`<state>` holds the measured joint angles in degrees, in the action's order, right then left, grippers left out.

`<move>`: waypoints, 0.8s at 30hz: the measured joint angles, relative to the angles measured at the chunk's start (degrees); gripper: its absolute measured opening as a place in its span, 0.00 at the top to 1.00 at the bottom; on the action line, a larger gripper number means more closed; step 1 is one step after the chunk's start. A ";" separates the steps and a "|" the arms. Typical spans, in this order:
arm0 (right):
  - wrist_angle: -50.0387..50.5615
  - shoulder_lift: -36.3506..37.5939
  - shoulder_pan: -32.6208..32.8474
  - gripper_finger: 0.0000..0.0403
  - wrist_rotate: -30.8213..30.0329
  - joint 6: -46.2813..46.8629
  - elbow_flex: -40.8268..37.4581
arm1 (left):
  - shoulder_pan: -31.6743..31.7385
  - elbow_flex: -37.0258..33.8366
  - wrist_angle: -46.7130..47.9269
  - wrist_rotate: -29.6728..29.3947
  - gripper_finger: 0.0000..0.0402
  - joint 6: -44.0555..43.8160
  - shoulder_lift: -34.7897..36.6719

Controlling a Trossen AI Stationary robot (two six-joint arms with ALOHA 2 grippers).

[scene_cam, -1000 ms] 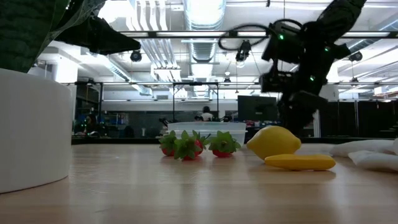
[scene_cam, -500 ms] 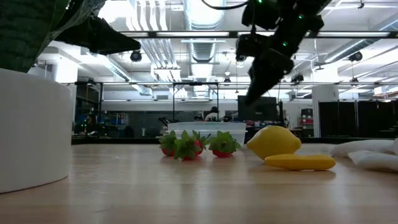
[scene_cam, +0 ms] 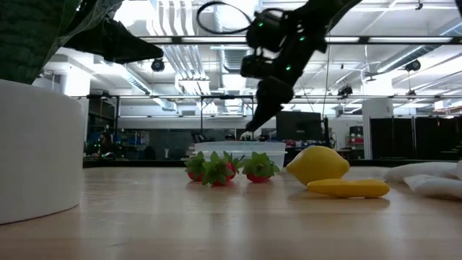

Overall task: Pick and placing Produce into tupperware
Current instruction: Put the blackberry into the bin

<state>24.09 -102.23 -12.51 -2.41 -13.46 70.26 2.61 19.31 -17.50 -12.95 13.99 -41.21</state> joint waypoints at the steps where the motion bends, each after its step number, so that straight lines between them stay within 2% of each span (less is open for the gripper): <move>1: 0.20 -1.37 -0.32 0.78 -0.05 -0.13 1.14 | 0.00 0.00 0.00 0.00 0.70 0.01 -0.02; 11: 4.58 -10.43 -3.08 0.78 0.01 -2.36 8.92 | 0.00 0.00 0.00 0.00 0.70 0.01 -0.02; 17: 4.30 -11.30 -4.05 0.78 2.98 -3.13 9.40 | 0.00 0.00 0.02 0.00 0.70 0.01 0.00; 24: 4.17 -10.79 -4.55 0.72 4.16 -3.08 9.45 | 0.00 0.00 0.02 0.00 0.70 0.01 -0.01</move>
<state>28.26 -113.01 -17.06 1.75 -16.55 79.71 2.61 19.31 -17.47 -12.95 14.00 -41.22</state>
